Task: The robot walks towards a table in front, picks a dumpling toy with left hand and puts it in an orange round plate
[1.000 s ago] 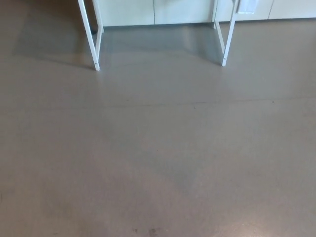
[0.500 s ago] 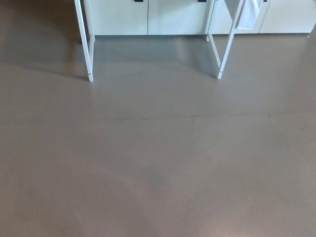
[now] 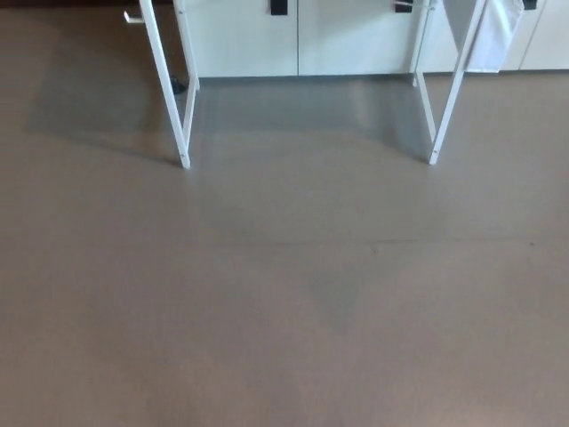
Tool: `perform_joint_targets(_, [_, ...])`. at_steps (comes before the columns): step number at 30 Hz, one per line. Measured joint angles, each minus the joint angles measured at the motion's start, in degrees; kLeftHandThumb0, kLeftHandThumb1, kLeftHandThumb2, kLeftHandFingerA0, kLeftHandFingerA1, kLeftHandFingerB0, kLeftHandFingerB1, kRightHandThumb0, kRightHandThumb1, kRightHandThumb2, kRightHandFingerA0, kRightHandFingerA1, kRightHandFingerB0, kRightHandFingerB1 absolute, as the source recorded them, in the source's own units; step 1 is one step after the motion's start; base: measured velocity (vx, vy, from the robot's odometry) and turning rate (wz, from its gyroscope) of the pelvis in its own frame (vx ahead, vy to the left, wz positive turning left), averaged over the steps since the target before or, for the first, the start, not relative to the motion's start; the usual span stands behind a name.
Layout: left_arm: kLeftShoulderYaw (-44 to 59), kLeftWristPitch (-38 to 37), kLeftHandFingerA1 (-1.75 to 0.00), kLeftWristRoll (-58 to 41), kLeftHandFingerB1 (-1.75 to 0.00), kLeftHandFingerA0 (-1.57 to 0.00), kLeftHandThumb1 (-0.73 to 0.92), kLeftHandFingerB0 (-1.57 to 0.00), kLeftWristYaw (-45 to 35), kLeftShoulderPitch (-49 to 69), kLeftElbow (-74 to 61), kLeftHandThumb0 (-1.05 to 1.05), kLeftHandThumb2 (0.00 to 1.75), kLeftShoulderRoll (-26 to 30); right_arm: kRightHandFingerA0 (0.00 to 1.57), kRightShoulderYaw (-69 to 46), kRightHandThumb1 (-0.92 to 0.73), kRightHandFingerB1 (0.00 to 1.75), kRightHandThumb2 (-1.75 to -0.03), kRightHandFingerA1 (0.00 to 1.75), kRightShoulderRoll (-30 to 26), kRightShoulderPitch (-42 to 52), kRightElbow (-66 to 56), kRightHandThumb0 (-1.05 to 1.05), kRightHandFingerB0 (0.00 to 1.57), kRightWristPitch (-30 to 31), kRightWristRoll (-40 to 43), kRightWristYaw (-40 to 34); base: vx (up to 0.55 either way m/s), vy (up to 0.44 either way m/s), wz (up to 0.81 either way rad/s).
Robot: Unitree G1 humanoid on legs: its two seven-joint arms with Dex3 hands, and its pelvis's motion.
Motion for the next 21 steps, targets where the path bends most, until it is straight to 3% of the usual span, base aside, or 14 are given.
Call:
perform_joint_targets(10, [-0.11,-0.57,-0.61,-0.33,-0.53,-0.40,0.47,-0.27,0.48,-0.16,-0.99,0.23,0.90,0.50,0.45,0.17,-0.45,0.52,-0.88,0.66,0.63,0.00,0.14,0.17,0.22,-0.81,0.09,-0.73,0.40,0.096,-0.20])
perform_joint_targets(21, [-0.65,-1.11,-0.62,-0.34,-0.53,-0.42,0.47,-0.28,1.26,0.10,-0.80,0.20,0.89,0.55,0.49,0.02,-0.45,0.52,-0.87,0.67,0.77,0.44,0.85,0.13,0.24,-1.55,0.33,-1.59,0.37,0.027,0.12])
